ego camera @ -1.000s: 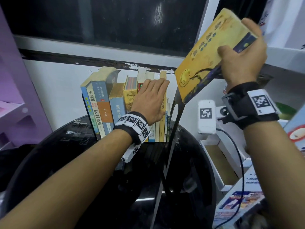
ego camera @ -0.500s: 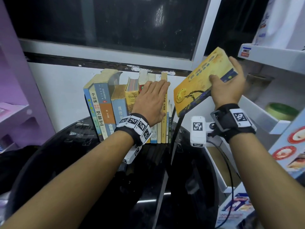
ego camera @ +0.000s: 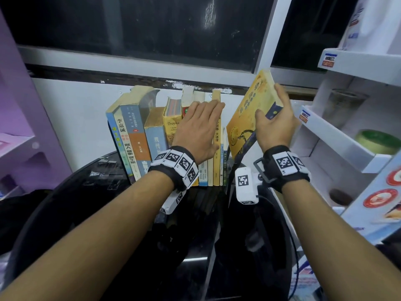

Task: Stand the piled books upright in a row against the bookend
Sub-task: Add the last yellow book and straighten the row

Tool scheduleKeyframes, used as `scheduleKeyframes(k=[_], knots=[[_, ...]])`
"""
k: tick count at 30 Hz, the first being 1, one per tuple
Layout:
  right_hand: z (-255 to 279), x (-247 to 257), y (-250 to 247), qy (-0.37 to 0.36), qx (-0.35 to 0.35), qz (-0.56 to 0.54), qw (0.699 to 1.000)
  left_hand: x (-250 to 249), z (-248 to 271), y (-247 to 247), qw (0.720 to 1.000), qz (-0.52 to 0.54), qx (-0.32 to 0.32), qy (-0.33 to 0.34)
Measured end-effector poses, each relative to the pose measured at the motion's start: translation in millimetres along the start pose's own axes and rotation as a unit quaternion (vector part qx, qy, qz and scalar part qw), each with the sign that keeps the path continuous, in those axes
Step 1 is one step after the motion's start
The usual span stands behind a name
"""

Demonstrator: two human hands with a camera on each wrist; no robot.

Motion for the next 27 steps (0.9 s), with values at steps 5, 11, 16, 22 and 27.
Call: scheduleKeyframes(k=[5, 11, 16, 22, 27], knots=[[13, -17, 15, -0.016, 0.004, 0.069, 0.997, 0, 0, -1, 1.000, -0.001, -0.010, 0.002], [19, -37, 25, -0.043, 0.006, 0.105, 0.994, 0, -1, 2, 1.000, 0.005, -0.010, -0.001], [19, -37, 35, -0.049, 0.039, 0.136, 0.989, 0, -3, 2, 1.000, 0.014, -0.010, -0.007], [16, -26, 37, -0.084, 0.118, 0.200, 0.969, -2, -5, 0, 1.000, 0.011, -0.012, 0.003], [22, -23, 26, -0.124, 0.091, 0.254, 0.955, -5, -4, 1, 1.000, -0.004, 0.007, 0.003]])
Point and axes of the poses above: each hand's wrist, its own z-axis away from the middle knuckle, its own y-axis out of the palm, x = y × z, the point moved 6 cm from there along -z, towards the middle knuckle, and after that the axes turned 15 degrees about y, right-handed, at the moved point
